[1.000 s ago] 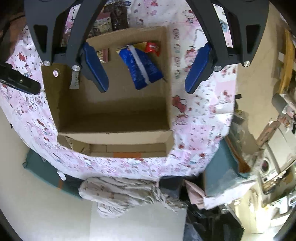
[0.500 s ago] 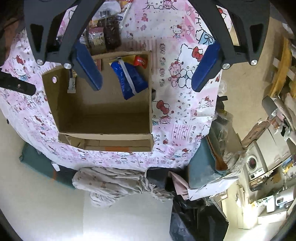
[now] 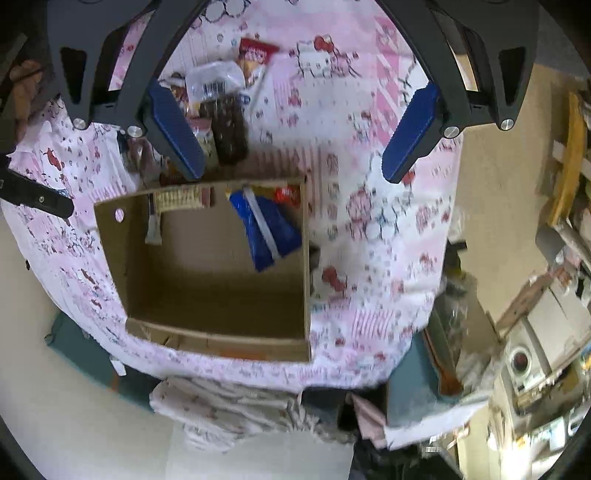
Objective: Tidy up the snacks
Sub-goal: 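Grasp the FOOD rice cake packet with the left gripper while the right grasps a white bar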
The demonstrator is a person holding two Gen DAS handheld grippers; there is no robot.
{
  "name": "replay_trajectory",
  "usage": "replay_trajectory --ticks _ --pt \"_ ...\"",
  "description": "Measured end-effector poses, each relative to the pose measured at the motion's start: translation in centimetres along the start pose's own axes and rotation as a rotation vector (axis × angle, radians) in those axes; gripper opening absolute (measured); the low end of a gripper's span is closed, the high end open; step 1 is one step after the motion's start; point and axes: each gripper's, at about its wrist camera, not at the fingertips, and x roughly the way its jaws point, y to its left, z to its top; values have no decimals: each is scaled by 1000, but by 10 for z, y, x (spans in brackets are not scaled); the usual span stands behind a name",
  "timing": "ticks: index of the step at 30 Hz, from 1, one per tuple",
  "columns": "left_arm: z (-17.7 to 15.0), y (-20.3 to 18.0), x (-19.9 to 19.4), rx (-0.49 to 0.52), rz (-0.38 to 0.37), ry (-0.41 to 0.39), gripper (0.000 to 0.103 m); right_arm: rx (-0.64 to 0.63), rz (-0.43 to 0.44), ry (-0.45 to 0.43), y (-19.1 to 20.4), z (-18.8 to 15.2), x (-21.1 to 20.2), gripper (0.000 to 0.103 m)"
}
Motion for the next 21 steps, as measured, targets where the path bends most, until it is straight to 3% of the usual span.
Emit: replay_trajectory --ticks 5,10,15,19,21 --pt "-7 7 12 -45 -6 71 96 133 -64 98 -29 -4 19 93" --pt "-13 14 21 -78 -12 129 96 178 -99 243 -44 -14 47 91" --pt "-16 19 31 -105 -17 184 95 187 -130 353 -52 -19 79 60" --pt "-17 23 35 -121 -21 204 95 155 -158 418 -51 -21 104 44" --pt "-17 24 37 -124 -17 209 95 134 -187 436 -50 -22 112 29"
